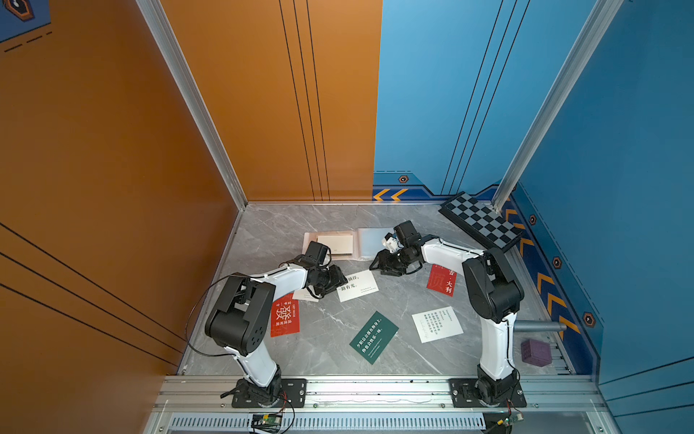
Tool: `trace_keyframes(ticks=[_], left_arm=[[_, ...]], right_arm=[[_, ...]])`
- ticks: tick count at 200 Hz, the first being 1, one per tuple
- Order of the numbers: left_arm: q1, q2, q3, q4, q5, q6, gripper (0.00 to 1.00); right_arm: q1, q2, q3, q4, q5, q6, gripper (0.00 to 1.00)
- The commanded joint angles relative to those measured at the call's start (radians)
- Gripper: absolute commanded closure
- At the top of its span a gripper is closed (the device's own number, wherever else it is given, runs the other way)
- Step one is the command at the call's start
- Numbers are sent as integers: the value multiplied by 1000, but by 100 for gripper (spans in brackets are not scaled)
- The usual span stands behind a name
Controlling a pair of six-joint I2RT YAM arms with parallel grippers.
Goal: Place the photos into the photo albums
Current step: Adjust the photo at the center of the board, then pick up the photo at the center of the board.
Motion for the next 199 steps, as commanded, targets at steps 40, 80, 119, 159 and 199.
trace_keyframes(ticks=[40, 80, 119, 159, 199], left_arm=[[-14, 64, -50, -126, -89, 19, 45], [-34, 79, -45, -125, -96, 17, 45], [-54, 110, -23, -125, -97, 12, 45], [-55, 126, -9, -125, -96, 16, 45], [-55, 145, 8, -126, -88, 24, 45]], right_arm=[[30, 57, 1, -44, -14, 3, 40], [25, 57, -12, -46, -9, -3, 40], [25, 72, 1, -46, -49, 2, 40], [20, 51, 2, -44, -77, 16, 40], [1, 34, 4, -43, -99, 26, 40]])
